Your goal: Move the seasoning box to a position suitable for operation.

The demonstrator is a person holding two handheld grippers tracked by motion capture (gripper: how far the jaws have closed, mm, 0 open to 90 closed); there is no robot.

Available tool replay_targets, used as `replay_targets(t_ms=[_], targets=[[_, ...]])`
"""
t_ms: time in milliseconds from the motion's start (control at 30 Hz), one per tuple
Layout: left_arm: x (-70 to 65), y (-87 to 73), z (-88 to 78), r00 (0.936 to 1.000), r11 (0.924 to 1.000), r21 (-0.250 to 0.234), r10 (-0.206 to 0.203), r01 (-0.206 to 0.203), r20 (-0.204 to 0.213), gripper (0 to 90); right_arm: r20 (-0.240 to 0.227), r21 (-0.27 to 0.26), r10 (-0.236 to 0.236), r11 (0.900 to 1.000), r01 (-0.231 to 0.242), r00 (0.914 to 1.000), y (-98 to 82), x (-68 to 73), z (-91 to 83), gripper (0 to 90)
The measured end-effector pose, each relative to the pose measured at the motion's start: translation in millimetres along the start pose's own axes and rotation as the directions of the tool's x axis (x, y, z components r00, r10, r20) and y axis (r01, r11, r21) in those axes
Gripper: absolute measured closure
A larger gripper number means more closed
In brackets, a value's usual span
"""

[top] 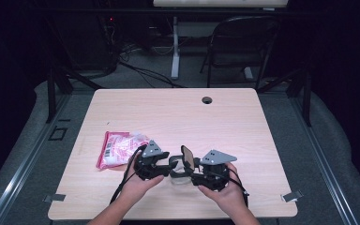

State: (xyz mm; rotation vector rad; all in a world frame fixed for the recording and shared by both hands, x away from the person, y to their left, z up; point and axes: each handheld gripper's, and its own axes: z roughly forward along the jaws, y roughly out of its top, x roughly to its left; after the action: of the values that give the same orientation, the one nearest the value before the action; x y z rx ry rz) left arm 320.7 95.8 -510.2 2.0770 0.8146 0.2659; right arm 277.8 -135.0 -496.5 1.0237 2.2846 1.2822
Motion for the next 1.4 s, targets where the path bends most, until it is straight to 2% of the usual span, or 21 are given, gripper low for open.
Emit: replay_targets(t_ms=[133,267,300,567,733,900,1000,1133,1233,1267,1333,1400], targets=[[2.9,-1.7,5.5,0.9998,0.9996,0.028,0.002,-0.002,-0.017,48.9,0.005,-0.004,0.004,1.0,-0.004,1.0,-1.0,-1.0,-2.3,48.9],[3.8,-4.5,12.7,0.9999,0.9982,0.057,-0.016,0.015,0.005,51.7,0.008,-0.009,0.005,1.0,-0.005,1.0,-2.3,-2.2,-4.6,50.6],[3.6,-5.2,14.2,0.9995,0.9983,0.052,-0.026,0.025,0.017,52.8,0.009,-0.008,0.003,1.0,-0.003,1.0,-2.5,-2.5,-5.5,51.3],[4.5,-6.3,16.9,0.9996,0.9992,0.036,-0.02,0.019,0.02,55.8,-0.004,-0.002,0.007,1.0,-0.007,1.0,-4.9,-7.5,-13.4,60.1],[4.3,-6.6,17.2,0.9997,0.9993,0.033,-0.016,0.016,0.021,56.5,-0.023,0.006,0.035,0.999,-0.035,0.9991,-7.7,-17.2,-21.3,63.0],[4.1,-6.8,17.8,0.9996,0.9995,0.028,-0.018,0.017,0.023,56.7,-0.065,0.019,0.076,0.997,-0.075,0.9949,-12.3,-28.2,-25.4,65.4],[3.5,-6.4,18.6,0.9996,0.9995,0.029,-0.014,0.013,0.025,56.8,-0.073,0.029,0.078,0.997,-0.076,0.9943,-12.6,-29.3,-26.7,66.6],[2.4,-6.2,19.2,0.9997,0.9995,0.027,-0.015,0.014,0.018,57.3,-0.084,0.035,0.093,0.995,-0.091,0.9921,-13.8,-30.5,-27.3,65.2],[2.5,-6.1,19.4,0.9996,0.9994,0.029,-0.021,0.02,0.02,57.3,-0.054,0.033,0.089,0.996,-0.087,0.9945,-15.4,-28.7,-23.7,58.4],[2.9,-5.9,19.2,0.9994,0.9992,0.033,-0.024,0.023,0.024,56.8,-0.06,0.027,0.095,0.995,-0.093,0.9937,-16.2,-27.6,-21.4,56.7],[4.2,-5.8,18.9,0.9989,0.9992,0.024,-0.031,0.031,0.036,53.1,-0.059,0.025,0.099,0.995,-0.098,0.9933,-17.6,-24.9,-16.9,54.4],[5.4,-5.4,16.5,0.9981,0.9991,0.016,-0.041,0.04,0.047,52.2,-0.039,0.032,0.086,0.996,-0.085,0.9955,-18.7,-21.8,-11.6,53.3]])
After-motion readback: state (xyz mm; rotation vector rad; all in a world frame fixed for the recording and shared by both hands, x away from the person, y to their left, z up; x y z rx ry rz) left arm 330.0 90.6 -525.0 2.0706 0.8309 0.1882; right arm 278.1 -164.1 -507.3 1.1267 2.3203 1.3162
